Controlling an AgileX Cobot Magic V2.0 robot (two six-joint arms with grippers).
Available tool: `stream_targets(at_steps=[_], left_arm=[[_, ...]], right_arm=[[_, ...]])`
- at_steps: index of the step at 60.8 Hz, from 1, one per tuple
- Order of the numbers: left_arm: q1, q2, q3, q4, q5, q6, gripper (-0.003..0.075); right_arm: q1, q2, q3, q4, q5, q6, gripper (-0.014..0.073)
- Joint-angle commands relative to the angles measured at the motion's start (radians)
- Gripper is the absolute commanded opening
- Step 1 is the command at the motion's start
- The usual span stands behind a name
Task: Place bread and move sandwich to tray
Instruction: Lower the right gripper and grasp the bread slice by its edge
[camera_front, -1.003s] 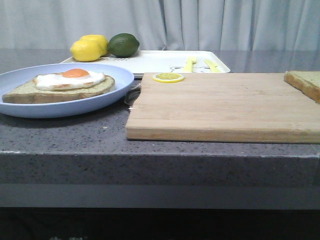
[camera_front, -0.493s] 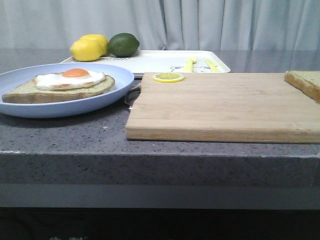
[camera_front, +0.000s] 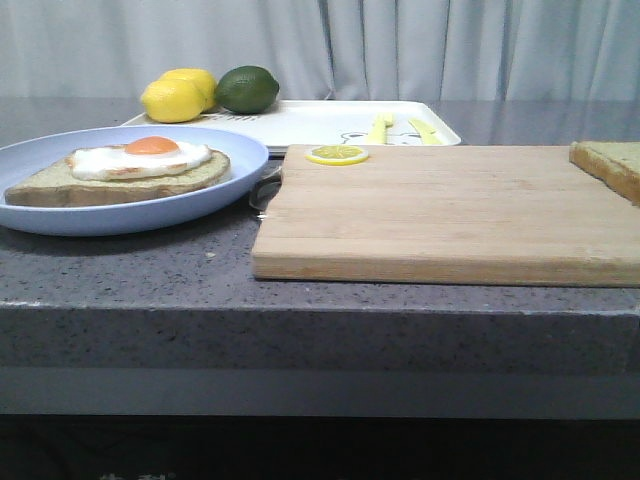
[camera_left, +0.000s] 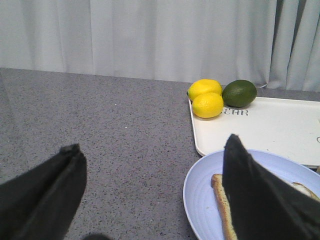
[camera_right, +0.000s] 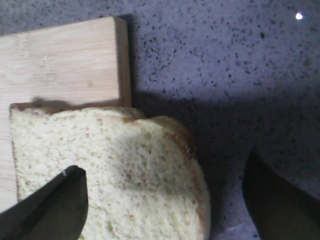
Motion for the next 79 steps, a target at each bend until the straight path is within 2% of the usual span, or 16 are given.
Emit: stream_targets(at_steps=[1,54,56,61,69,73,79], left_arm=[[0.001,0.007,-0.038,0.000,-0.084,-0.007,0.0557],[0.001,0.007,-0.038,0.000,-0.084,-0.007,0.0557],[0.001,0.007,-0.038,0.000,-0.084,-0.007,0.0557],[0.001,0.007,-0.038,0.000,-0.084,-0.007,0.0557],[0.001,0.007,-0.038,0.000,-0.084,-0.007,0.0557],[0.001,0.007,-0.038,0.000,-0.084,-0.007,0.0557],[0.001,0.007,-0.038,0.000,-0.084,-0.007,0.0557]], right_arm=[[-0.008,-0.020,-0.033,0.041,0.092,-0.028,0.0636],[0.046,0.002,-0.033,0.072,0.121,-0.022,0.0621],[0.046,0.002,-0.033,0.072,0.121,-0.016,0.0597],[0.046,0.002,-0.033,0.071,0.121,-0.008,0.0474],[0.045,0.002,-0.033,0.070,0.121,-0.008,0.0164],[0.045,0.001,-0.033,0.070,0.121,-0.008,0.0050],[0.045,-0.006,-0.033,0.069,0.121,0.001,-0.0048]])
